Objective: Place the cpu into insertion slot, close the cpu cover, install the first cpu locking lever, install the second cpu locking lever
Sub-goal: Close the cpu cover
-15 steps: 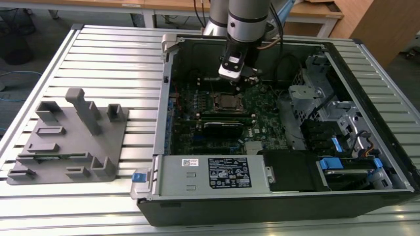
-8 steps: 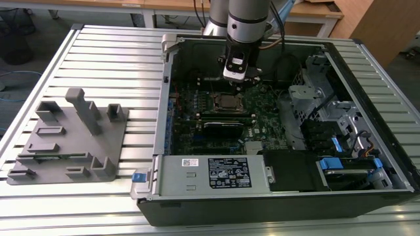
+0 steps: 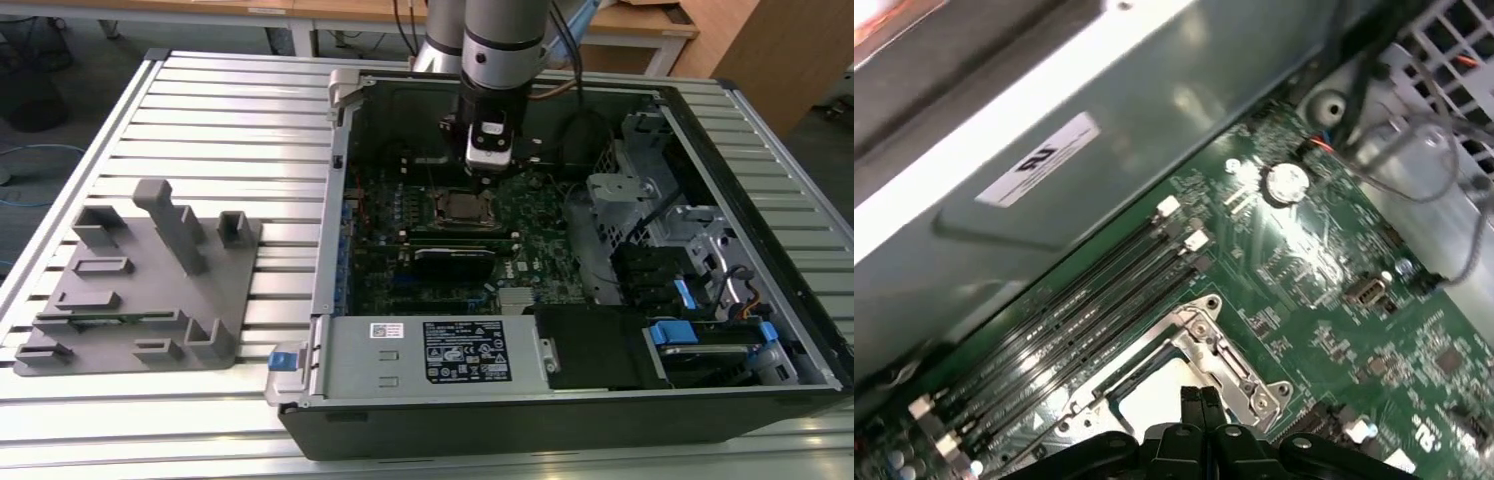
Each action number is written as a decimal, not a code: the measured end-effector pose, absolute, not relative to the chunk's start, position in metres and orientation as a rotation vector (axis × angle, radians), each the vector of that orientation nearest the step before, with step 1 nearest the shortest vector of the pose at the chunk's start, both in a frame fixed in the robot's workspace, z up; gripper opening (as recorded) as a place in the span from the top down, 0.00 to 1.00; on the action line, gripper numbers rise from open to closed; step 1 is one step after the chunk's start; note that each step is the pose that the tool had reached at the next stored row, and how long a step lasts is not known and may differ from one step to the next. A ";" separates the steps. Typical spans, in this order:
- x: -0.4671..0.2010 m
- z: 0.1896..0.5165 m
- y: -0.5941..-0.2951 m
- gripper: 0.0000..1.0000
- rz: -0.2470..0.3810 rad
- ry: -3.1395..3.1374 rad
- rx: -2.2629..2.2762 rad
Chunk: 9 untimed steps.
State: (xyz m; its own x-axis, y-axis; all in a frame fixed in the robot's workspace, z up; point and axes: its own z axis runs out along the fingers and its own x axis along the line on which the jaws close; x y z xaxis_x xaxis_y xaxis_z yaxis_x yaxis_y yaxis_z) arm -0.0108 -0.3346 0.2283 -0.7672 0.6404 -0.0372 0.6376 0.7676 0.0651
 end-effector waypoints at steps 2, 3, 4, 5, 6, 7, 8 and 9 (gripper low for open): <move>-0.011 0.228 -0.335 0.89 0.077 2.919 0.995; -0.011 0.228 -0.335 0.89 0.077 2.928 0.969; -0.011 0.227 -0.335 0.89 0.078 2.938 0.943; -0.011 0.227 -0.335 0.89 0.079 2.946 0.917; -0.011 0.227 -0.335 0.89 0.080 2.955 0.890; -0.011 0.227 -0.335 0.89 0.080 2.964 0.862; -0.011 0.226 -0.335 0.89 0.081 2.972 0.835; -0.011 0.226 -0.335 0.89 0.082 2.980 0.808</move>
